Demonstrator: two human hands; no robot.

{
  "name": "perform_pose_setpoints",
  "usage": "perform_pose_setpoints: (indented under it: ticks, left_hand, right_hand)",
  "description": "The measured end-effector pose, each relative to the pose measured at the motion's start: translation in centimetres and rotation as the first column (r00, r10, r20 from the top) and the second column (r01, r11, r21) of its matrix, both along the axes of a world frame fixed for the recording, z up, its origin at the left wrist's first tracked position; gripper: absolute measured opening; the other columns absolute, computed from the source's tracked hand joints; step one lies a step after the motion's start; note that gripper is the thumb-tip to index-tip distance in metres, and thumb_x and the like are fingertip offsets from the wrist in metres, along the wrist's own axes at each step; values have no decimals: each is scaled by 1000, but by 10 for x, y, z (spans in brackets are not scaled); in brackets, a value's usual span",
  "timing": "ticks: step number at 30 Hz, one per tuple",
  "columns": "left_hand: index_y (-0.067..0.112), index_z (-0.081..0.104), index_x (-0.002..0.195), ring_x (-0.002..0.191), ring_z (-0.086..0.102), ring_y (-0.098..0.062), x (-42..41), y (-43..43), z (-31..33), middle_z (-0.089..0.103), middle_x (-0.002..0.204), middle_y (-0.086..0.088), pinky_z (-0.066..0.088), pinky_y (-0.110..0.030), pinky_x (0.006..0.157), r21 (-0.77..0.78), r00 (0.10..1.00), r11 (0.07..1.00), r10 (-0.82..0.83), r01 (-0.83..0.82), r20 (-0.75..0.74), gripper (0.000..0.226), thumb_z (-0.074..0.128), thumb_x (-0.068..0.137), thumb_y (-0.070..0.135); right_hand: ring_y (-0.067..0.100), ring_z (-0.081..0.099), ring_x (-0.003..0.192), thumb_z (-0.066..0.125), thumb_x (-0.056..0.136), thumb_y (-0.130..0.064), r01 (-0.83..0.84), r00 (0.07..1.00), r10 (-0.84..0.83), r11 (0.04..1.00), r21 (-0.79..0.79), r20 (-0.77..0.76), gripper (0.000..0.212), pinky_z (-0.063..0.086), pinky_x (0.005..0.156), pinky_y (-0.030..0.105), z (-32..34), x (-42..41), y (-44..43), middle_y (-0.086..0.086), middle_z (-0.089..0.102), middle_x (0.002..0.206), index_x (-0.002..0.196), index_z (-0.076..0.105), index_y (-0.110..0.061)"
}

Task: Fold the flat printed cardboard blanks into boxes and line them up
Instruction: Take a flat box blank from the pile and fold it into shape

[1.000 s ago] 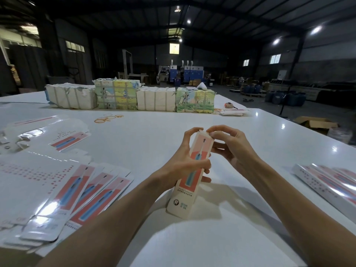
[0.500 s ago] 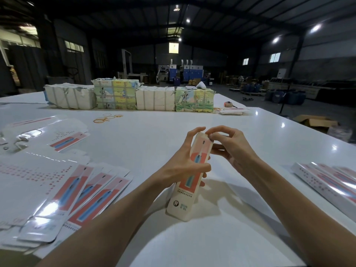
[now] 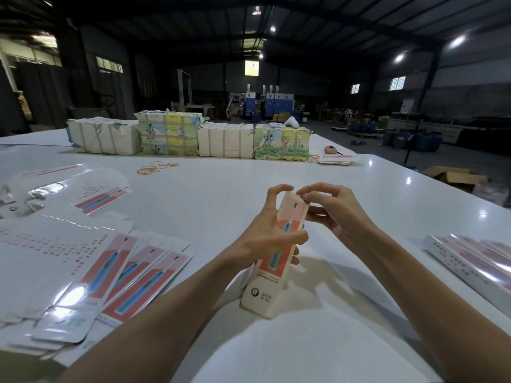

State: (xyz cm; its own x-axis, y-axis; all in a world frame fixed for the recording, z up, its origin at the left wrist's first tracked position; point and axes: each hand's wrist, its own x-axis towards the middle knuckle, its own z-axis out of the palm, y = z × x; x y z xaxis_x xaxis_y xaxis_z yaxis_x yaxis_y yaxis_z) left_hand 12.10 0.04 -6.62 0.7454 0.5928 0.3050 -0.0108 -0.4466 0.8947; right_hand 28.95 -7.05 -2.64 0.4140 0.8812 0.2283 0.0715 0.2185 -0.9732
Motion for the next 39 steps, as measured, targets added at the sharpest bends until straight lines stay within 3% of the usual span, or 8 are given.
perform_pose_setpoints:
  ticks: [7,10,20,25,30,34,37,39]
  left_hand:
    - [55,29,130,78,78,-26,-2,7,3,60,111,-15,64,-36,62,-174,998,985,-6,16,59,82,81,83,12]
    - [56,31,126,79,78,-27,-2,8,3,61,110,-17,64,-39,64,-203,997,979,2,14,75,80,80,82,9]
    - [54,31,133,81,77,-25,0,3,2,60,114,-12,64,-35,66,-174,998,984,-14,24,58,80,79,87,9]
    - [43,31,140,87,79,-30,0,7,-4,65,117,-15,65,-39,71,-319,999,948,-8,20,37,77,83,88,19]
    - [33,35,140,82,76,-31,1,11,-3,65,113,-19,63,-54,90,-541,964,841,148,-6,219,61,71,90,25]
    - [20,40,136,91,69,-35,-2,13,4,55,114,-18,61,-52,73,-699,848,694,255,174,465,37,50,101,13]
    - [12,39,150,117,60,-41,-2,13,6,51,133,-24,58,-59,88,-763,855,610,261,215,449,52,54,102,26]
    - [20,34,158,129,58,-44,2,8,6,50,148,-23,52,-66,101,-750,874,637,244,181,419,60,56,105,38]
  right_hand:
    - [29,77,102,76,95,-16,-114,993,113,993,32,24,21,64,87,40,-9,-6,1,15,79,107,112,77,-4]
    - [32,78,98,76,95,-19,-49,994,39,994,94,106,22,63,91,43,-16,-13,2,15,79,102,110,77,-3]
    - [29,79,88,74,98,-21,57,965,-105,978,201,240,16,65,84,41,-24,-10,6,8,80,91,98,80,-7]
    - [20,78,94,69,101,-29,77,940,-109,991,109,322,15,65,85,33,-38,-9,15,-3,80,94,103,79,-17]
    - [10,65,111,63,104,-33,159,791,-203,979,126,577,37,56,90,21,-40,-17,17,-2,64,128,137,58,-16]
    - [12,59,107,58,102,-53,79,554,-79,996,42,829,45,55,86,30,-23,-28,8,-3,59,122,136,58,-24]
    - [14,46,112,62,93,-67,73,307,94,990,-122,947,67,50,92,35,-19,-34,1,0,53,124,144,53,-24]
    - [19,45,114,68,95,-55,111,246,60,990,-90,967,64,49,92,35,-22,-33,-6,5,53,127,146,50,-20]
